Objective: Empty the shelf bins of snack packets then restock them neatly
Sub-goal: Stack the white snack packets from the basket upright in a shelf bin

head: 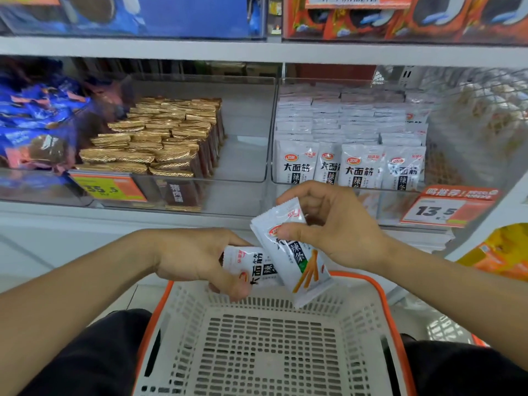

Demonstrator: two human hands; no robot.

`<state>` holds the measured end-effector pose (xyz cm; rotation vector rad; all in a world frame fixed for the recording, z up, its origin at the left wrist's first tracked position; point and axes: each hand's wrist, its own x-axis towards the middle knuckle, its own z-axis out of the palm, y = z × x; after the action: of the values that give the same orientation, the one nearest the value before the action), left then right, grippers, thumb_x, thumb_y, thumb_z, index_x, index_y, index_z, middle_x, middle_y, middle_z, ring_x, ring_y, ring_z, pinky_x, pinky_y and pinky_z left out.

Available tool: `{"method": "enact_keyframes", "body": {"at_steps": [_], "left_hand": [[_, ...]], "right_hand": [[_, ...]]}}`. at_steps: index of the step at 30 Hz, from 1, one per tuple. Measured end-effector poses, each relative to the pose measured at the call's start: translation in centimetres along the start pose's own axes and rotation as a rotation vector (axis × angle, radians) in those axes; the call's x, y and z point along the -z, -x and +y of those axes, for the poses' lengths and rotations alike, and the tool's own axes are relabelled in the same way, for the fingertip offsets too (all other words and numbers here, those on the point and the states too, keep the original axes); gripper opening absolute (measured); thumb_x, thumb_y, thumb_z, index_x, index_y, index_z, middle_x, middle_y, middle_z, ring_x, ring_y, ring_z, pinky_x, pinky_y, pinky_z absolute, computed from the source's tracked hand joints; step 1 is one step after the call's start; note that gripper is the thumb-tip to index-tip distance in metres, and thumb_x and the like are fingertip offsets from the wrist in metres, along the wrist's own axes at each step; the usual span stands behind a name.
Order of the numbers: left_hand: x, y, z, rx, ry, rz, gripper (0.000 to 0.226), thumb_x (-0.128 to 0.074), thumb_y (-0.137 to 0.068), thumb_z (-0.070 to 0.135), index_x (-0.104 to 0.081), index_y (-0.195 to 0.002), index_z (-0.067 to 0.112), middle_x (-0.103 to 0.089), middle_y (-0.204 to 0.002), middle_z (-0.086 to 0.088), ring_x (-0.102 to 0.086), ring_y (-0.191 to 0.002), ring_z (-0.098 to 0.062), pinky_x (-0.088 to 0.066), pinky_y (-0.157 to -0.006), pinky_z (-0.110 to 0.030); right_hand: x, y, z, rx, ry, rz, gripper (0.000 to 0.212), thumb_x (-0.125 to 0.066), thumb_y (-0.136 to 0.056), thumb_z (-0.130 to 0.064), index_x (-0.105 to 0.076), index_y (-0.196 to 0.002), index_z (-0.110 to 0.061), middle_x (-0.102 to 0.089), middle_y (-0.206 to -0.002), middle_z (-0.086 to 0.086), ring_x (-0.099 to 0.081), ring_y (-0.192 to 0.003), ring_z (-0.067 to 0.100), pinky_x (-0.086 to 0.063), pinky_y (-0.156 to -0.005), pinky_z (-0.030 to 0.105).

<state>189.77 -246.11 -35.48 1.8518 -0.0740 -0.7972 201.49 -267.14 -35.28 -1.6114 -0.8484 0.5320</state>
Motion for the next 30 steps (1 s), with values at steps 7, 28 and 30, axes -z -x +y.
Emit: {"method": "enact_keyframes", "body": {"at_steps": [7, 28, 30], "left_hand": [[0.1, -0.8, -0.7, -0.141, 0.681, 0.264, 0.075, -0.090, -0.068, 0.040, -0.063, -0.124, -0.001, -0.068, -0.107, -0.022, -0.061, -0.087, -0.029, -0.055, -0.074, -0.033], [-3.7, -3.8, 3.4, -0.215, -0.107, 0.303, 0.033, -0.074, -0.089, 0.013, -0.057, -0.113, 0.027, -0.065, -0.093, 0.022, -0.061, -0.086, 0.004, -0.047, -0.075, -0.013], [-4.1, -4.3, 4.2, -0.230, -0.206, 0.260, 0.042, -0.075, -0.089, 0.015, -0.053, -0.124, 0.027, -0.066, -0.106, 0.014, -0.063, -0.095, -0.002, -0.053, -0.078, -0.020]], "right_hand": [[-0.9, -0.2, 0.3, 0.015, -0.223, 0.206, 0.040, -0.083, -0.065, -0.012, -0.067, -0.101, -0.010, -0.078, -0.093, 0.006, -0.076, -0.089, 0.021, -0.060, -0.080, 0.030], [5.4, 0.7, -3.3, -0.203, 0.584, -0.278, 0.082, -0.084, -0.078, -0.039, -0.037, -0.146, -0.034, -0.049, -0.136, -0.019, -0.054, -0.117, -0.001, -0.046, -0.095, 0.017], [6.2, 1.2, -3.7, -0.168, 0.645, -0.336, 0.072, -0.080, -0.084, -0.034, -0.037, -0.142, -0.037, -0.043, -0.144, -0.019, -0.049, -0.125, 0.002, -0.042, -0.103, 0.020]]}}
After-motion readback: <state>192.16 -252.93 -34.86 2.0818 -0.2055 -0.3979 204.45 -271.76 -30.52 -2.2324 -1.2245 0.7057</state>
